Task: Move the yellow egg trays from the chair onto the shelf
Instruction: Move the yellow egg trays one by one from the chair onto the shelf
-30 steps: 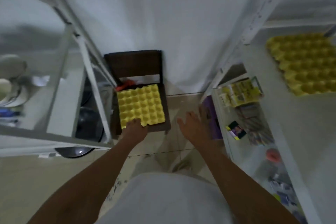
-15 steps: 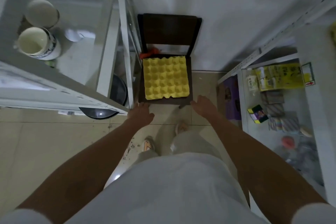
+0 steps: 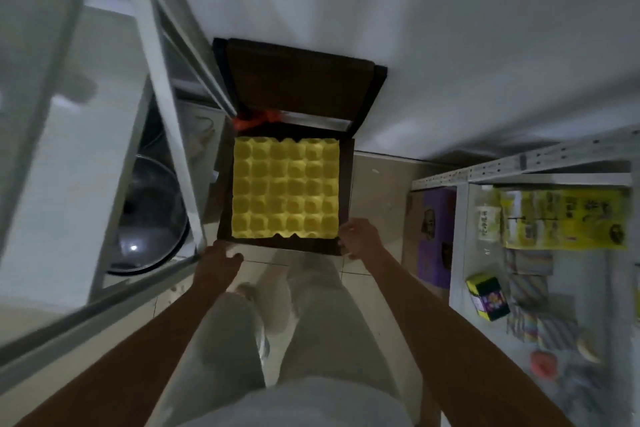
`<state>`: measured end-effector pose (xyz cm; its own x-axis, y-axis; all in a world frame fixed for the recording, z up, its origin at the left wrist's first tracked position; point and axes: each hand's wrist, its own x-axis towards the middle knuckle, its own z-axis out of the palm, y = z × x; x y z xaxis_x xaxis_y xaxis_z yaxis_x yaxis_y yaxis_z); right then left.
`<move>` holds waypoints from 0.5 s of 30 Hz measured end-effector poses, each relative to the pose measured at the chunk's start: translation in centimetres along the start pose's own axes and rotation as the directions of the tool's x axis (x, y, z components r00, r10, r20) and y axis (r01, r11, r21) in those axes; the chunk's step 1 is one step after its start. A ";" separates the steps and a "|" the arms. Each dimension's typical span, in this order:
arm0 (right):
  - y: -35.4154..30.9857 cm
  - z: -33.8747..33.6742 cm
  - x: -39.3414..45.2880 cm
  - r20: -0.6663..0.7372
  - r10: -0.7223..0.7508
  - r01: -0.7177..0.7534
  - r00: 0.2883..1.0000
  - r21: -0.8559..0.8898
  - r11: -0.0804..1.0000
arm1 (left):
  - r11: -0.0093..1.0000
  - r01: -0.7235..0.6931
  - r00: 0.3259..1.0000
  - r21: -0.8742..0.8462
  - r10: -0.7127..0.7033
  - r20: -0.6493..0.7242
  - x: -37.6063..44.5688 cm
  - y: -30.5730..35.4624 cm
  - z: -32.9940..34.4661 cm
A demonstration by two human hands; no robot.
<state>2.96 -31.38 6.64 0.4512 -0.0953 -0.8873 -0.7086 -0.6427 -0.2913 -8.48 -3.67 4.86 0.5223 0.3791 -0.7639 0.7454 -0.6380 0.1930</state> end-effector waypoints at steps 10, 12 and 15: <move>-0.8 0.1 16.5 -0.156 -0.005 -0.011 0.988 -0.100 0.995 | 0.974 0.078 0.988 -0.212 -0.104 -0.116 13.4 4.7 2.9; -1.4 0.8 18.1 -0.197 -0.049 0.026 0.979 -0.118 0.993 | 0.986 0.068 0.979 -0.155 -0.096 -0.181 15.7 5.9 2.5; -2.2 2.5 19.4 -0.327 -0.159 0.068 0.932 -0.273 0.960 | 0.973 0.118 0.924 -0.199 -0.182 -0.338 17.6 6.6 1.7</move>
<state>11.93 -29.96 -10.86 0.7104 -0.2354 -0.6633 -0.5013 -0.8307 -0.2420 4.92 -2.39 -8.32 0.4869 0.6924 -0.5325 0.8695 -0.4422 0.2200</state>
